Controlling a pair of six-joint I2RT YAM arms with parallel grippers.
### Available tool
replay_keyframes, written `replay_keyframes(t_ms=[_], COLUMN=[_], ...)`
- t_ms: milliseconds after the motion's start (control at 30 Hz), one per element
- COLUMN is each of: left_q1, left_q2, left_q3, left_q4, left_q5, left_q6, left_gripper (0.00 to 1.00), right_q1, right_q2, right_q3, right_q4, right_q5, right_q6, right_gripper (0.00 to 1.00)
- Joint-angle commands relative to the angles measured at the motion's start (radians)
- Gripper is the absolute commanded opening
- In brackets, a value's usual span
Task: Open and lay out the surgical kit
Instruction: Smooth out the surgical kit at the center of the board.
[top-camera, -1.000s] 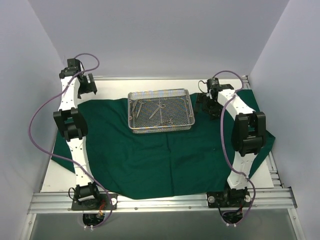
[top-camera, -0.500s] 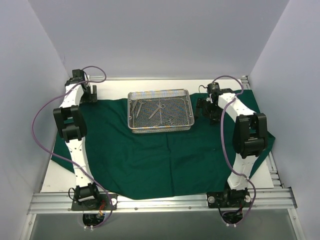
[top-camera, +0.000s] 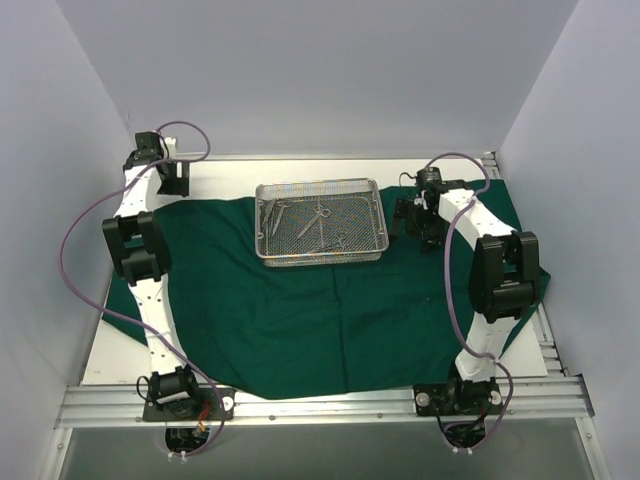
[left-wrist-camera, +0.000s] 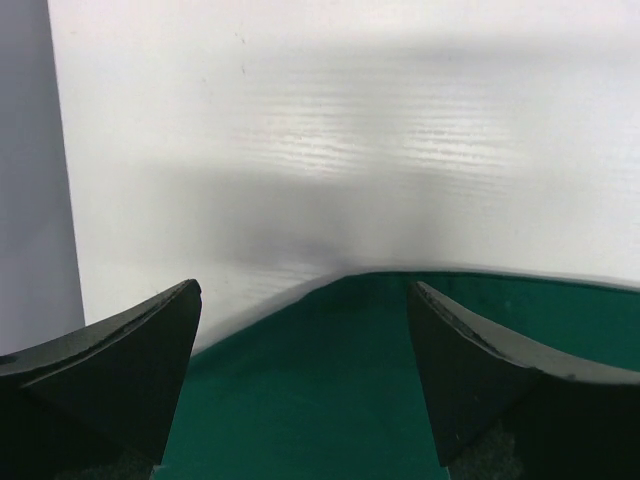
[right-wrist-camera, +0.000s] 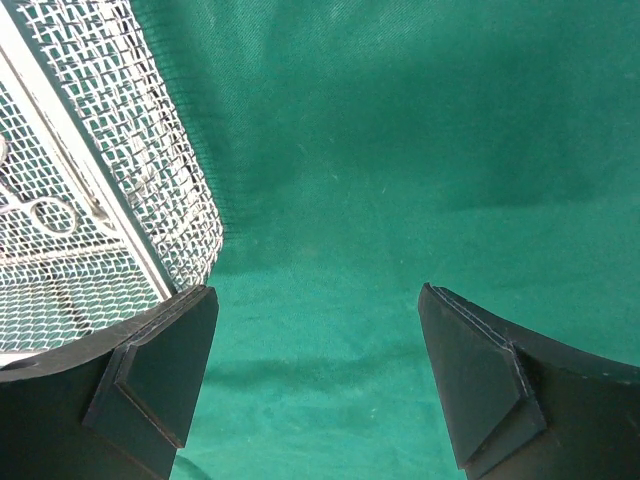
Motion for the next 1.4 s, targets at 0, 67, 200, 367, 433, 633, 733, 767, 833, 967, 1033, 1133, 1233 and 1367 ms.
replay_keyframes(t_ms=[0, 67, 200, 367, 433, 633, 733, 767, 833, 967, 1033, 1133, 1233, 1367], left_q1=[0.027, 0.033, 0.041, 0.049, 0.052, 0.052, 0.05, 0.047, 0.041, 0.021, 0.009, -0.013, -0.048, -0.141], left_q2=[0.041, 0.061, 0.072, 0.067, 0.07, 0.039, -0.014, -0.049, -0.108, -0.209, -0.279, -0.377, -0.491, -0.629], left_q3=[0.079, 0.088, 0.08, 0.053, 0.054, 0.031, -0.021, -0.038, -0.079, -0.148, -0.205, -0.306, -0.463, -0.669], left_q4=[-0.034, -0.072, -0.121, -0.132, -0.132, -0.114, -0.088, -0.082, -0.079, -0.102, -0.115, -0.137, -0.12, -0.111], left_q5=[0.071, 0.104, 0.121, 0.144, 0.144, 0.154, 0.168, 0.171, 0.136, 0.084, 0.069, 0.023, 0.047, 0.024], left_q6=[0.003, -0.024, -0.057, -0.074, -0.083, -0.115, -0.147, -0.155, -0.193, -0.25, -0.287, -0.356, -0.431, -0.506], left_gripper=[0.93, 0.92, 0.87, 0.82, 0.78, 0.6, 0.52, 0.51, 0.47, 0.33, 0.28, 0.22, 0.2, 0.2], right_q1=[-0.015, -0.018, -0.018, -0.016, -0.013, -0.01, -0.009, -0.009, -0.01, -0.01, -0.01, -0.007, -0.004, -0.004], right_q2=[-0.058, -0.06, -0.064, -0.066, -0.064, -0.074, -0.074, -0.069, -0.067, -0.057, -0.058, -0.077, -0.113, -0.136], right_q3=[-0.009, -0.009, -0.006, -0.007, -0.012, -0.009, -0.003, 0.003, 0.014, 0.055, 0.075, 0.062, 0.017, -0.033], right_q4=[-0.04, -0.044, -0.043, -0.035, -0.035, -0.037, -0.04, -0.04, -0.043, -0.059, -0.067, -0.061, -0.046, -0.03], right_q5=[0.011, 0.011, 0.008, 0.002, -0.001, -0.001, -0.001, -0.003, 0.0, -0.004, -0.015, -0.037, -0.055, -0.066], right_q6=[-0.012, -0.007, 0.0, 0.013, 0.016, 0.016, 0.014, 0.013, 0.005, 0.0, 0.003, 0.013, 0.017, 0.013], right_gripper=[0.85, 0.84, 0.85, 0.85, 0.84, 0.85, 0.85, 0.84, 0.84, 0.84, 0.85, 0.84, 0.85, 0.84])
